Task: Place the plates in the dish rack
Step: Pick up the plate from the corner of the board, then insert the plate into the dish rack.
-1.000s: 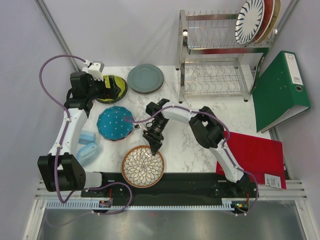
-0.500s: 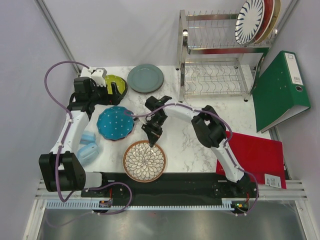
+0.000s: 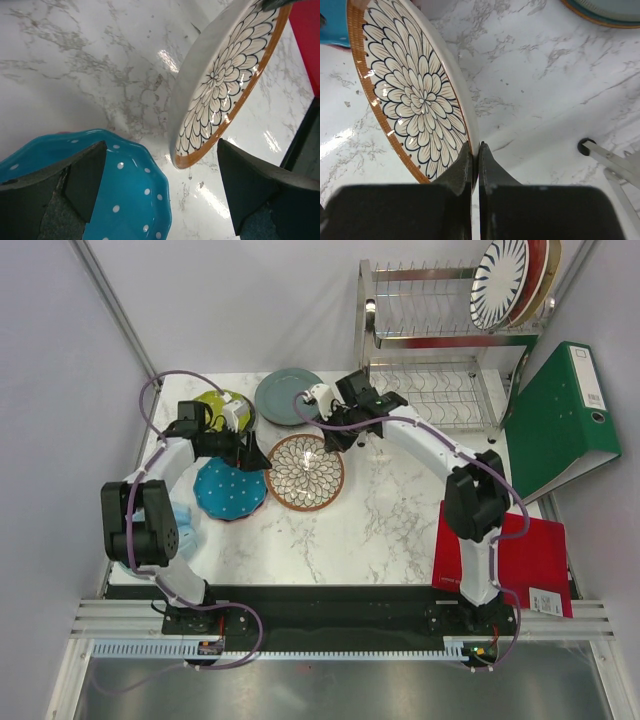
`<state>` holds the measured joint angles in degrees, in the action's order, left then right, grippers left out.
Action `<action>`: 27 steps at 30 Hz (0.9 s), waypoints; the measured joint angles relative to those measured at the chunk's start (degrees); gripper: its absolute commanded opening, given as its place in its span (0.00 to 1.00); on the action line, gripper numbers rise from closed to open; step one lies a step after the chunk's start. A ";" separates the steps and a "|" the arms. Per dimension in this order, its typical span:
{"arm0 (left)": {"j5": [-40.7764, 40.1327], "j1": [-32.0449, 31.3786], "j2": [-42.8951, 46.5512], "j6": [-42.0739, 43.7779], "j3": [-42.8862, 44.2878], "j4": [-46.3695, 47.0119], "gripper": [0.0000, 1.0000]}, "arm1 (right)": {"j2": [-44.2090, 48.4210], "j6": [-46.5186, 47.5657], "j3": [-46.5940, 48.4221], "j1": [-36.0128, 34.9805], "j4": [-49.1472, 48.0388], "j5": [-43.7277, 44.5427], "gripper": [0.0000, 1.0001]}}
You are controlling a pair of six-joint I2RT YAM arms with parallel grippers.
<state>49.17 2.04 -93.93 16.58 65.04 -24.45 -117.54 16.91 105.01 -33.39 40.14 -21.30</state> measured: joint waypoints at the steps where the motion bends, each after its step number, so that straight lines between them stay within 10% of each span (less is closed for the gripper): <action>1: 1.27 -0.31 -1.84 1.40 1.09 -1.64 0.97 | 1.60 -0.02 -0.90 0.02 -0.96 1.01 0.00; 10: 6.10 -6.40 -6.93 7.87 6.29 -6.32 0.79 | 4.33 -0.92 -1.40 -1.73 -2.84 2.01 0.00; 18: 8.92 -7.28 -9.49 10.29 8.63 -7.19 0.03 | 4.35 -1.16 -1.53 -1.62 -2.75 2.03 0.00; 21: 8.52 -7.15 -9.57 12.44 8.87 -7.48 0.02 | 4.48 -2.47 -2.21 -1.62 -3.85 1.99 0.02; 23: 8.44 -7.17 -9.60 12.81 8.96 -7.98 0.02 | 4.70 -2.49 -3.04 -1.55 -4.42 1.88 0.29; 27: 8.48 -7.28 -9.60 13.09 8.96 -9.01 0.02 | 5.09 -3.74 -4.44 -1.42 -5.42 1.18 0.43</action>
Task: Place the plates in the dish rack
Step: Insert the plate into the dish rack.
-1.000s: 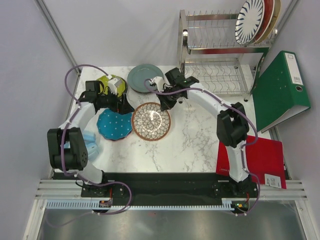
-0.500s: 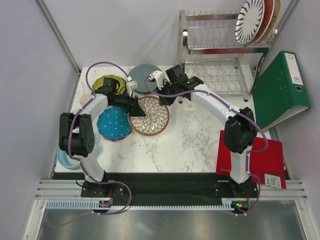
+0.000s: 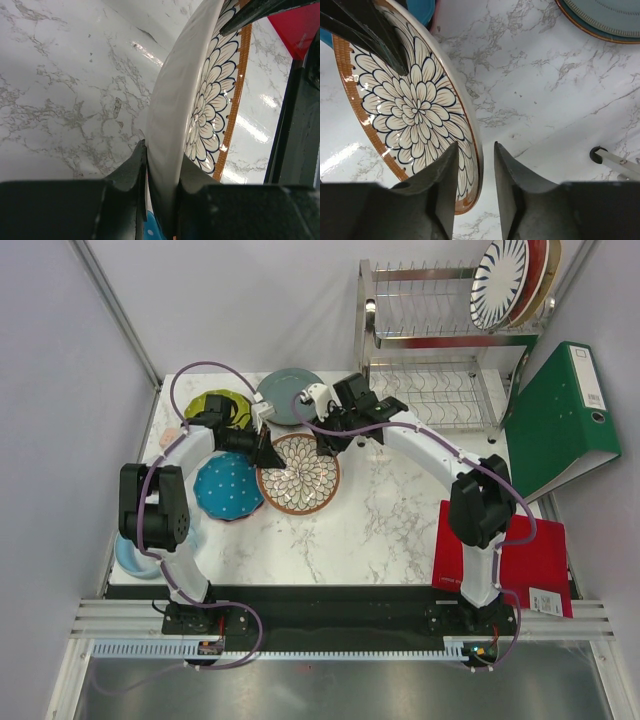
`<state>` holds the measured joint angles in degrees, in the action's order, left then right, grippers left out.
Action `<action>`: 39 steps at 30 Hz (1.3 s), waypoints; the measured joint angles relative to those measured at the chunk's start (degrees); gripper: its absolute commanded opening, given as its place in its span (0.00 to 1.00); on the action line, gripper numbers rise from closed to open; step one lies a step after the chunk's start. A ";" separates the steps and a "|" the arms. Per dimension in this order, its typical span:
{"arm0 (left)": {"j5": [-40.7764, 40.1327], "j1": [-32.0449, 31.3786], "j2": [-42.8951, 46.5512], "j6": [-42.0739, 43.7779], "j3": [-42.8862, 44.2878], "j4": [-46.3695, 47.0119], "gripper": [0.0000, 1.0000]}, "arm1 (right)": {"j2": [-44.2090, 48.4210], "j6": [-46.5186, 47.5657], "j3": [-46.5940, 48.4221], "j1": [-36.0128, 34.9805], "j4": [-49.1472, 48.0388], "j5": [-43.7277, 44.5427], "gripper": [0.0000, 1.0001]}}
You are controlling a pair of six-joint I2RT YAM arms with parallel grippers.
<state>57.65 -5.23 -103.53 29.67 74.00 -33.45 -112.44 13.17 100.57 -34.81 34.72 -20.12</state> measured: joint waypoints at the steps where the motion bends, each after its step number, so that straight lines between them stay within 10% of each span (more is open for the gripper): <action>1: 0.04 0.00 0.00 0.02 0.00 -0.20 0.02 | 0.00 -0.11 -0.17 0.00 -0.13 -0.35 0.44; 9: 0.72 0.00 0.00 0.00 1.46 -0.70 0.02 | 0.00 -1.07 -0.68 0.17 -0.46 -2.51 0.41; 14: 1.46 0.02 0.00 -0.02 1.92 -0.83 0.04 | -0.02 -1.81 -0.66 0.44 -0.57 -3.61 0.00; 17: 1.55 0.00 0.00 -0.55 2.03 -0.70 0.49 | -0.13 -2.40 -0.42 1.07 -0.66 -3.76 0.00; 23: -4.26 0.33 1.49 -9.20 1.70 6.45 0.99 | -0.13 -2.38 0.24 2.25 1.88 -3.34 0.00; 32: -23.41 4.04 21.59 -19.76 0.11 21.99 1.00 | 0.20 -1.42 20.50 9.55 9.16 0.15 0.00; 39: -25.14 3.58 21.57 -22.47 1.27 28.06 1.00 | 5.86 -8.26 27.19 11.13 -10.38 8.04 0.00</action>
<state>32.51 -1.65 -81.95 7.20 75.26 -5.39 -106.59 4.91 127.76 -23.68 24.34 -12.08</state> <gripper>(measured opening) 0.994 0.046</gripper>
